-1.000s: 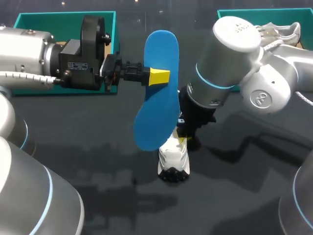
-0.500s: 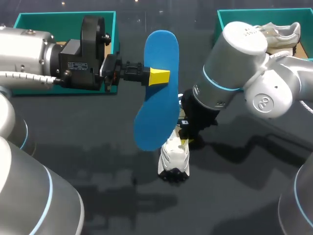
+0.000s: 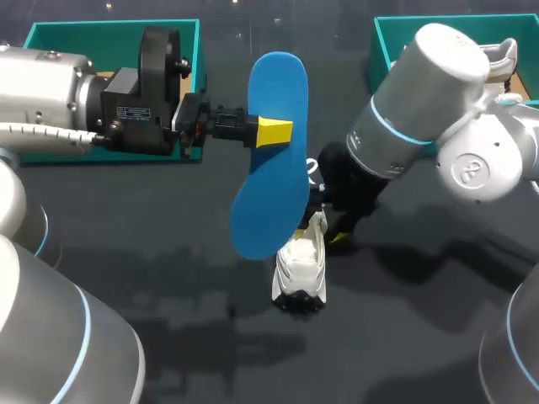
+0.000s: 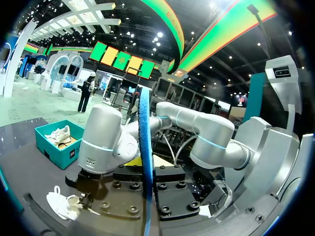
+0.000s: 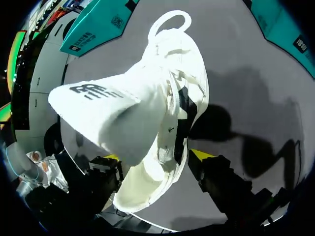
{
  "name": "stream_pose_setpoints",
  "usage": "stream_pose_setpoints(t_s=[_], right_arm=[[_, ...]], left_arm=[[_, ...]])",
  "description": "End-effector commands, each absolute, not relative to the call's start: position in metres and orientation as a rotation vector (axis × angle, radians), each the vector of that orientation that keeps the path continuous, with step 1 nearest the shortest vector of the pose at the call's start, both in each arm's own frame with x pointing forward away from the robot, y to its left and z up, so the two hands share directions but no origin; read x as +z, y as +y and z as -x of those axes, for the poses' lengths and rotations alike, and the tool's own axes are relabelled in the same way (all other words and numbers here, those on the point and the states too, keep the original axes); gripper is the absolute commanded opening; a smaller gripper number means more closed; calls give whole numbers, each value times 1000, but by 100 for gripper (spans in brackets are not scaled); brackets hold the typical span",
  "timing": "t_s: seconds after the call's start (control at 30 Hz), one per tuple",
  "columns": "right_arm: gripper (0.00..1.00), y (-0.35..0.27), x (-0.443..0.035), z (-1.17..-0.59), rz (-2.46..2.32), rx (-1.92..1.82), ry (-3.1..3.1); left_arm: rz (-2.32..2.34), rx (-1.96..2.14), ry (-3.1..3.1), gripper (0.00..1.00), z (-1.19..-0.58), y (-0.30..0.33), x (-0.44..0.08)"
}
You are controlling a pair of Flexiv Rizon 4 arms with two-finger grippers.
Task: Take the shoe out of the shoebox, open the shoe tongue, remove and reinsert the insole, then place the shoe into the shoebox
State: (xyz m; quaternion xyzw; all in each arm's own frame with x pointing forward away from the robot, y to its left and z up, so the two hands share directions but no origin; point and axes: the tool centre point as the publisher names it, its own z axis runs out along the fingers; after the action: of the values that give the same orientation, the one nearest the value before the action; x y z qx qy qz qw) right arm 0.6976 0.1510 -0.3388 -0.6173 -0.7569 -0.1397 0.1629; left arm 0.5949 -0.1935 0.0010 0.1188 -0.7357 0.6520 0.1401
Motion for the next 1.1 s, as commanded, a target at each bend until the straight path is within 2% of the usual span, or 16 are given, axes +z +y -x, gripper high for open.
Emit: stream_pose_setpoints(t_s=[0.03, 0.27, 0.33, 0.7, 0.8, 1.1], right_arm=[[100, 131, -330, -695, 1739, -438, -2133], [100, 131, -330, -695, 1739, -438, -2133], [100, 127, -327, -692, 1685, -584, -2106], [100, 107, -277, -695, 1591, -695, -1977], [100, 105, -269, -697, 1544, -718, -1921], [100, 105, -269, -697, 1544, -718, -1921]], left_arm=[[-343, 1886, -2123, 0, -595, -195, 0], [-343, 1886, -2123, 0, -595, -195, 0], [-343, 1886, -2123, 0, -595, -195, 0], [-50, 2050, -2283, 0, -618, -190, 14], [155, 2142, -2328, 0, -623, -190, 16], [181, 2145, -2349, 0, -626, -190, 14]])
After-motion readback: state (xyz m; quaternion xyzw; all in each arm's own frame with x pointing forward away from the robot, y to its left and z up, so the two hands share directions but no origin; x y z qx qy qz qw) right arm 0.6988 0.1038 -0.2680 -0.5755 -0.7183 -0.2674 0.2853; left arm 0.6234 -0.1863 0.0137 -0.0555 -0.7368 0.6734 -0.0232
